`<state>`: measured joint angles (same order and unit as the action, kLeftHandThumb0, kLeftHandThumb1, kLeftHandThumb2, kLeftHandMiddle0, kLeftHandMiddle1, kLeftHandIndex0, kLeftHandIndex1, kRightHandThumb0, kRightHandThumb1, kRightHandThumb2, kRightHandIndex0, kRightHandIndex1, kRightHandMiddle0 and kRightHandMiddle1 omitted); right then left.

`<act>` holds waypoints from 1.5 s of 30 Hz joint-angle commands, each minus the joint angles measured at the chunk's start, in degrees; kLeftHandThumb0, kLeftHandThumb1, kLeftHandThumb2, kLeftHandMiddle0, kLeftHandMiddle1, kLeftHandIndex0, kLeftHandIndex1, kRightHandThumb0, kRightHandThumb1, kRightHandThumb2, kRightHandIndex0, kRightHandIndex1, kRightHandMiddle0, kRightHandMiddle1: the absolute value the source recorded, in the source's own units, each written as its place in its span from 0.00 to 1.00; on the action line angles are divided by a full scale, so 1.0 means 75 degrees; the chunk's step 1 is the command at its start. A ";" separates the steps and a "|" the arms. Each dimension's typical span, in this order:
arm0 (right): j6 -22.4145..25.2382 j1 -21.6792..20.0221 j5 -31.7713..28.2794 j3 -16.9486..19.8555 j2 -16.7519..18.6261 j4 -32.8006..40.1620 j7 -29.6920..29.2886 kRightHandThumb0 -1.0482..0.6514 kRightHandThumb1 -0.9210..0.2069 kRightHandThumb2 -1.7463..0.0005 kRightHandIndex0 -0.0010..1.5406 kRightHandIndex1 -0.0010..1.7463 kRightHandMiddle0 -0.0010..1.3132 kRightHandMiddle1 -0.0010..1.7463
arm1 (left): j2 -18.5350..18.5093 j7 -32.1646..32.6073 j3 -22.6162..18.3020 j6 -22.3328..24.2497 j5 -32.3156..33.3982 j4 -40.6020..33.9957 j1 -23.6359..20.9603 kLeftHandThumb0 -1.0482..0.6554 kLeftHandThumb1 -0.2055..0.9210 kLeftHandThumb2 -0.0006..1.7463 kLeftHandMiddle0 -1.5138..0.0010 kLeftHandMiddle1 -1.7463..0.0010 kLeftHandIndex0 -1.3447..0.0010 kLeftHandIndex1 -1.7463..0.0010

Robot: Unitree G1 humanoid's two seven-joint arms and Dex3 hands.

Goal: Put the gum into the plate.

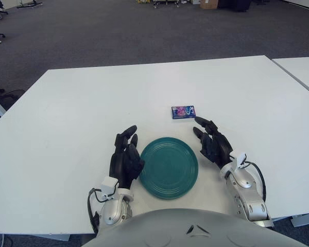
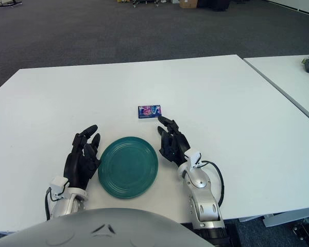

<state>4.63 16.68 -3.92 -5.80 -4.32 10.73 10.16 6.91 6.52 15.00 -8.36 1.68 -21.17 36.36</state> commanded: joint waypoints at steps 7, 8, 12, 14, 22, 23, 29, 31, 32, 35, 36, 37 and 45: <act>0.0658 -0.0718 0.0005 0.0171 0.0023 -0.0086 -0.0198 0.24 0.00 0.45 0.15 0.01 0.00 0.35 | 0.0123 0.0116 0.0091 0.0210 -0.0091 -0.0126 -0.0140 0.04 1.00 0.55 0.77 1.00 1.00 0.52; 0.0847 -0.1060 0.0013 0.0222 0.0027 -0.0169 -0.0249 0.23 0.00 0.45 0.15 0.01 0.00 0.35 | 0.0130 0.0116 0.0087 0.0218 -0.0071 -0.0130 -0.0142 0.04 1.00 0.55 0.77 1.00 1.00 0.52; 0.1379 -0.1999 0.0164 0.0275 0.0094 -0.0197 -0.0486 0.21 0.00 0.48 0.16 0.01 0.00 0.34 | 0.0167 0.0117 0.0072 0.0192 0.0041 -0.0117 -0.0162 0.04 1.00 0.54 0.77 1.00 0.99 0.51; 0.1494 -0.2175 0.0294 0.0225 0.0111 0.0002 -0.0603 0.21 0.00 0.49 0.17 0.01 0.00 0.34 | 0.0188 0.0141 0.0076 0.0182 0.0047 -0.0098 -0.0185 0.04 1.00 0.54 0.76 0.99 0.99 0.51; 0.1152 -0.3544 0.2197 -0.0603 -0.0329 0.0159 -0.1149 0.20 0.00 0.60 0.19 0.02 0.00 0.36 | 0.0252 0.0076 0.0100 -0.0063 0.0275 0.0043 -0.0229 0.04 1.00 0.52 0.69 0.97 0.89 0.46; 0.1099 -0.3711 0.2514 -0.0742 -0.0447 0.0038 -0.1194 0.20 0.00 0.60 0.20 0.01 0.00 0.36 | 0.0250 0.0089 0.0102 -0.0099 0.0271 0.0087 -0.0234 0.04 1.00 0.52 0.69 0.97 0.88 0.45; 0.1044 -0.4876 0.3986 -0.1498 -0.0882 -0.0769 -0.1165 0.19 0.00 0.65 0.19 0.01 0.00 0.41 | 0.0228 0.0166 0.0049 -0.0382 0.0111 0.0579 -0.0394 0.05 1.00 0.52 0.70 0.97 0.91 0.46; 0.0993 -0.5219 0.4296 -0.1707 -0.0934 -0.1153 -0.1133 0.19 0.00 0.66 0.19 0.01 0.00 0.42 | 0.0230 0.0156 0.0039 -0.0510 0.0101 0.0693 -0.0447 0.06 1.00 0.52 0.70 0.97 0.92 0.47; 0.0903 -0.5347 0.4452 -0.1813 -0.0971 -0.1340 -0.1155 0.19 0.00 0.66 0.19 0.01 0.00 0.43 | 0.0218 0.0129 0.0035 -0.0591 0.0108 0.0751 -0.0473 0.06 1.00 0.52 0.70 0.98 0.93 0.48; 0.0664 -0.5539 0.4783 -0.2028 -0.1055 -0.1672 -0.1228 0.19 0.00 0.67 0.19 0.01 0.00 0.45 | 0.0190 0.0076 0.0030 -0.0744 0.0138 0.0851 -0.0521 0.06 1.00 0.52 0.70 0.98 0.94 0.48; 0.0579 -0.5579 0.4886 -0.2099 -0.1084 -0.1756 -0.1255 0.19 0.00 0.68 0.19 0.01 0.00 0.45 | 0.0184 0.0063 0.0031 -0.0778 0.0152 0.0870 -0.0534 0.06 1.00 0.52 0.70 0.98 0.95 0.49; 0.0450 -0.5694 0.5066 -0.2260 -0.1114 -0.1993 -0.1299 0.19 0.00 0.68 0.19 0.01 0.00 0.45 | 0.0192 0.0058 0.0036 -0.0811 0.0173 0.0876 -0.0538 0.06 1.00 0.52 0.70 0.98 0.96 0.49; -0.0096 -0.6182 0.5837 -0.2859 -0.1384 -0.2887 -0.1126 0.20 0.00 0.68 0.18 0.00 0.00 0.40 | 0.0247 0.0113 0.0129 -0.0696 0.0259 0.0672 -0.0502 0.06 1.00 0.51 0.66 0.96 0.93 0.49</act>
<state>5.38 -27.82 38.08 -26.48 -13.67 -9.44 1.06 6.97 7.07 15.17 -13.64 3.45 -15.05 33.12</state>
